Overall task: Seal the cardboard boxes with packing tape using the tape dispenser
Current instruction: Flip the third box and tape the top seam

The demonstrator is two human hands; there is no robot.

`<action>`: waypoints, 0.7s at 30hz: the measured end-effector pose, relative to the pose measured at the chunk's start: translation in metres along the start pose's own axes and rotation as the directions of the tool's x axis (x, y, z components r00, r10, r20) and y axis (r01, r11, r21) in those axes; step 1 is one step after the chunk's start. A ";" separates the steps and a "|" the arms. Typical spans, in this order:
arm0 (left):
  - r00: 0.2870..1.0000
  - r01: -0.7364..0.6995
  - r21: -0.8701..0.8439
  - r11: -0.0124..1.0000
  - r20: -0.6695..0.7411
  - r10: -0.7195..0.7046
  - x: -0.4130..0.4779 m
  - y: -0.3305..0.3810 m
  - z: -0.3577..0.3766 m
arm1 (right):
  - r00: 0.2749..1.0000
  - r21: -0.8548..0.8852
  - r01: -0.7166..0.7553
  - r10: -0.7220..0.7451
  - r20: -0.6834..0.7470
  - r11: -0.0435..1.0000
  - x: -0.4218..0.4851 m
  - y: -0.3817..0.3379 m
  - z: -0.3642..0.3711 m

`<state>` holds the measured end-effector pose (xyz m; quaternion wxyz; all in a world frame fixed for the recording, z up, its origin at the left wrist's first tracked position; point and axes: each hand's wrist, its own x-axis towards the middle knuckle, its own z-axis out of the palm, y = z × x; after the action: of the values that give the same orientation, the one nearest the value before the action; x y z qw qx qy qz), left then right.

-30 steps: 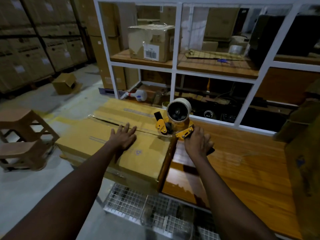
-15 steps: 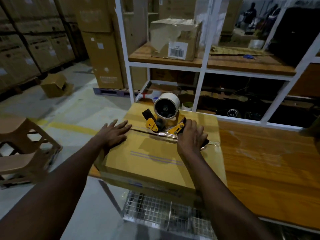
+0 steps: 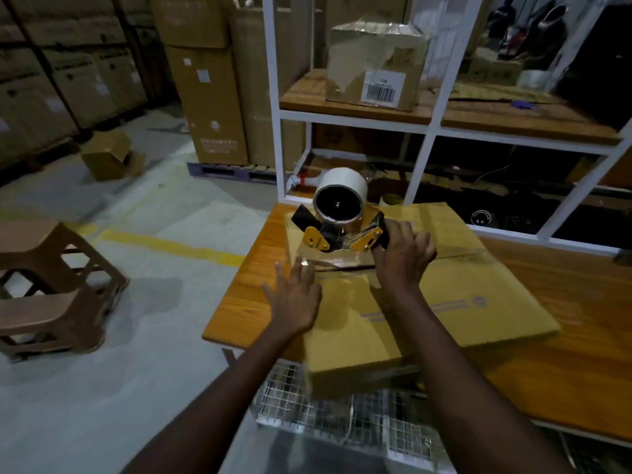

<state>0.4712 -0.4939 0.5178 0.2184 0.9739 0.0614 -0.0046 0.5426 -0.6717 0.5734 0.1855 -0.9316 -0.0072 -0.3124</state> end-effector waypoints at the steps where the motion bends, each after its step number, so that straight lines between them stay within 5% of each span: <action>1: 0.999 -0.034 0.037 0.999 -0.003 0.034 -0.009 0.004 0.008 | 1.000 -0.008 -0.010 0.010 0.003 1.000 0.002 0.002 -0.002; 5: 0.934 -0.352 0.017 0.936 -0.055 0.352 0.004 -0.036 -0.011 | 0.998 -0.026 -0.056 0.057 0.026 0.998 0.007 0.014 -0.010; 7: 0.882 -0.470 0.166 0.867 0.039 0.470 0.033 -0.064 -0.033 | 0.996 -0.028 -0.084 0.085 0.023 0.996 0.008 0.020 -0.012; 12: 0.900 -0.433 0.576 0.693 0.235 0.367 0.095 -0.070 -0.066 | 0.994 -0.035 -0.101 0.102 0.032 0.994 0.008 0.023 -0.013; 21: 0.948 -0.317 0.502 0.805 0.150 0.280 0.098 -0.066 -0.046 | 0.992 -0.022 -0.101 0.102 0.072 0.995 0.002 0.032 -0.021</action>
<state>0.5599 -0.4035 0.5280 -0.0529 0.9930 -0.1036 -0.0198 0.5364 -0.7090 0.5794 0.1923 -0.9432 0.0364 -0.2685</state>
